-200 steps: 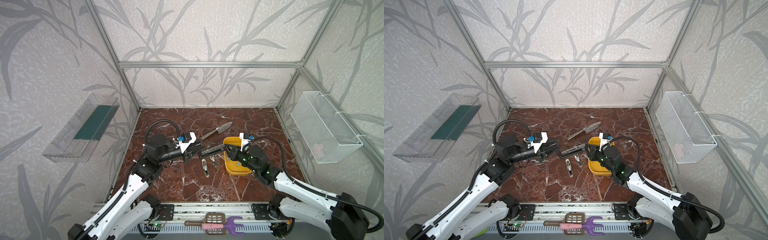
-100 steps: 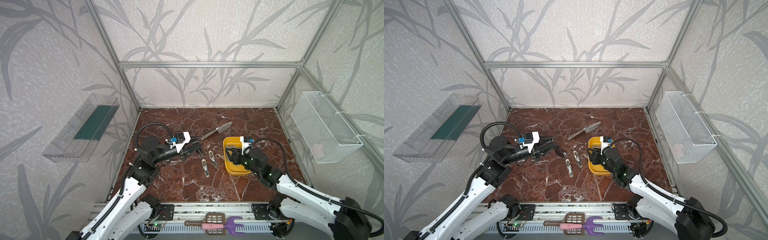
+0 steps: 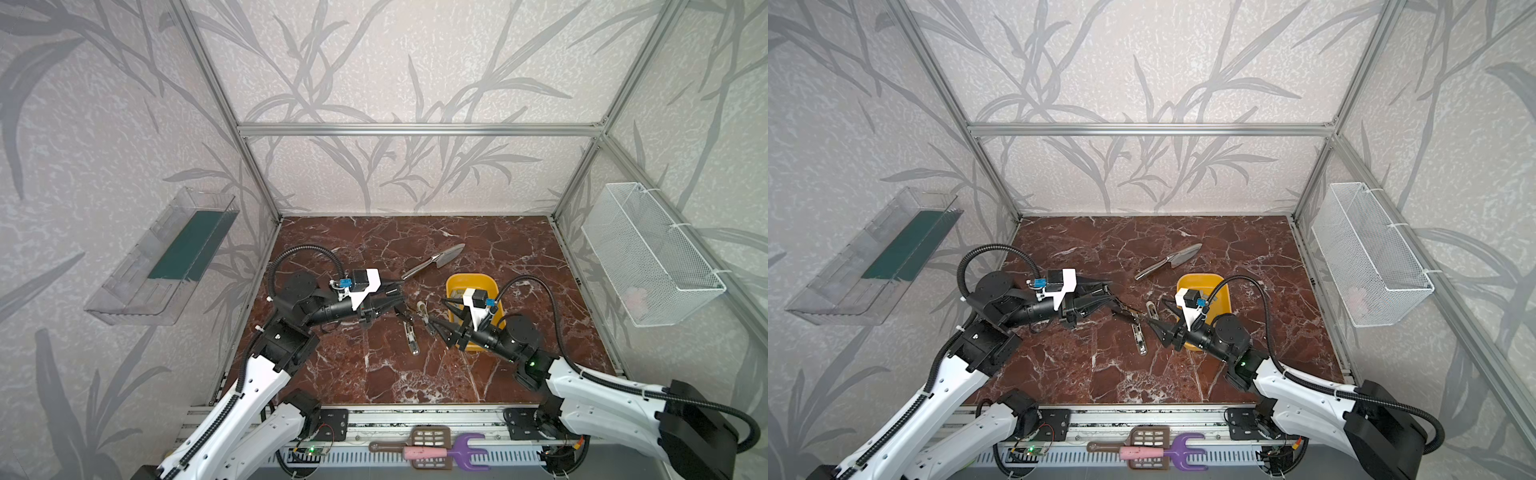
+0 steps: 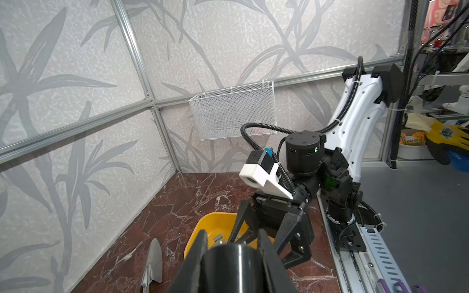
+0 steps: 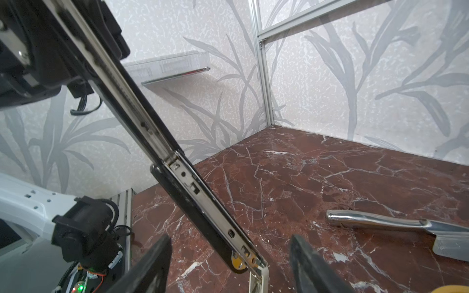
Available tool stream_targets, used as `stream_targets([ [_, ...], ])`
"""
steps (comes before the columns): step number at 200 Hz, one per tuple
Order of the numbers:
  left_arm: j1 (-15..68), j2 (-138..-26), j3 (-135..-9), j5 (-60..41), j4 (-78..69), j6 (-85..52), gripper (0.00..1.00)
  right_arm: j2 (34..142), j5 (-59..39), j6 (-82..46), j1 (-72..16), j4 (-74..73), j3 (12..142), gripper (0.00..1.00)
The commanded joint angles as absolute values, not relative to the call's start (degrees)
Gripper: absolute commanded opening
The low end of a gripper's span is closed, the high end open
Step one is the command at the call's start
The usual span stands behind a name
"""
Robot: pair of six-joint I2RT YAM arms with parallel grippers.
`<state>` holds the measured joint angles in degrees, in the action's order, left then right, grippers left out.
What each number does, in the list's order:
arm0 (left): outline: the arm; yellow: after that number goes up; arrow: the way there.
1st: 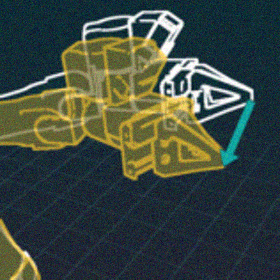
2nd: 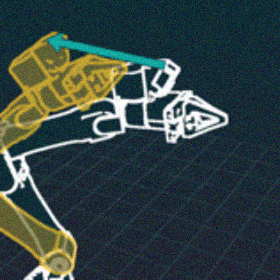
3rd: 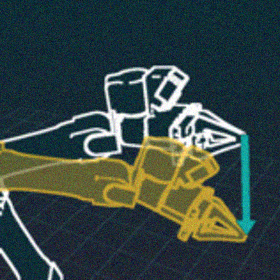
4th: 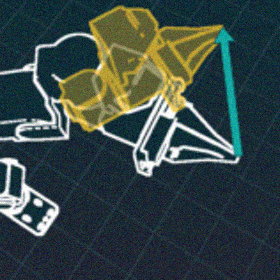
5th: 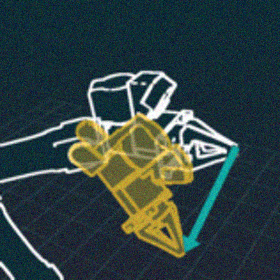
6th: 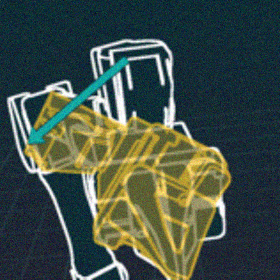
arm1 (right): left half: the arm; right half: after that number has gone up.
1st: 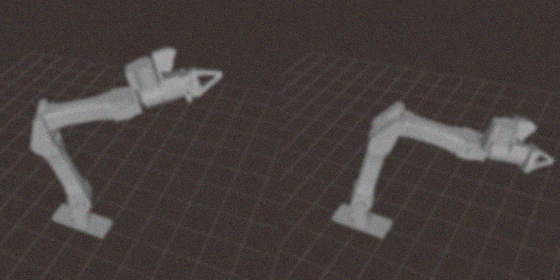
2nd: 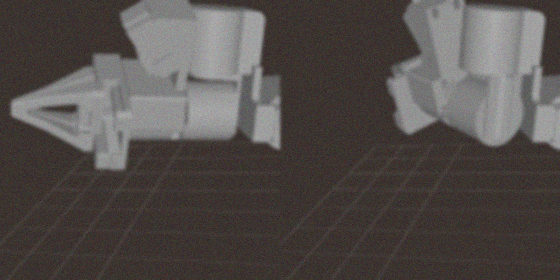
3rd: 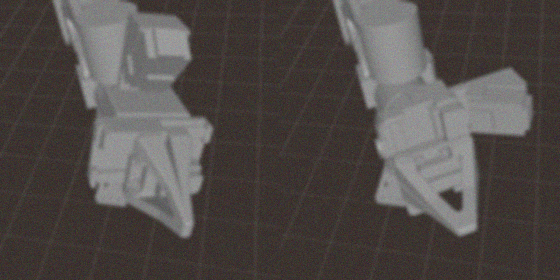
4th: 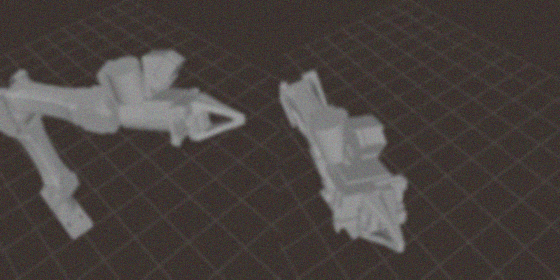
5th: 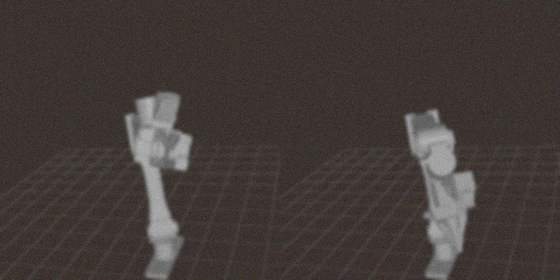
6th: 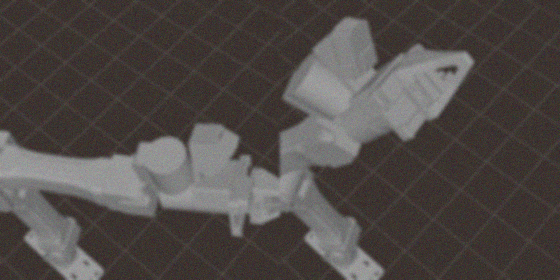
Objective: Load the staples into the stapler
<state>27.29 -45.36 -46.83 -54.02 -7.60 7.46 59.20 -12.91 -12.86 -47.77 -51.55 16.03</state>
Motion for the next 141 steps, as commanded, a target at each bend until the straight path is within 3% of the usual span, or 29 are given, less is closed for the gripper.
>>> stream_targets([
  [1, 26.99, -44.82, -49.94, -59.57, -13.23, 5.19, 0.0, 62.37, -18.23, -7.07, -48.61, -65.71, 16.08, 0.73],
  [62, 27.12, -46.1, -49.94, -60.38, -14.26, 4.13, 0.0, 62.77, -20.84, -2.94, -50.97, -60.21, 18.25, 0.79],
  [112, 28.45, -45.17, -47.97, -51.74, -20.54, -4.42, 0.0, 58.23, -20.48, -1.29, -50.98, -49.05, 21.4, 0.85],
  [141, 28.74, -44.13, -47.88, -50.13, -16.96, -0.26, 0.0, 54.38, -19.91, -0.11, -50.95, -46.85, 21.18, 0.85],
])
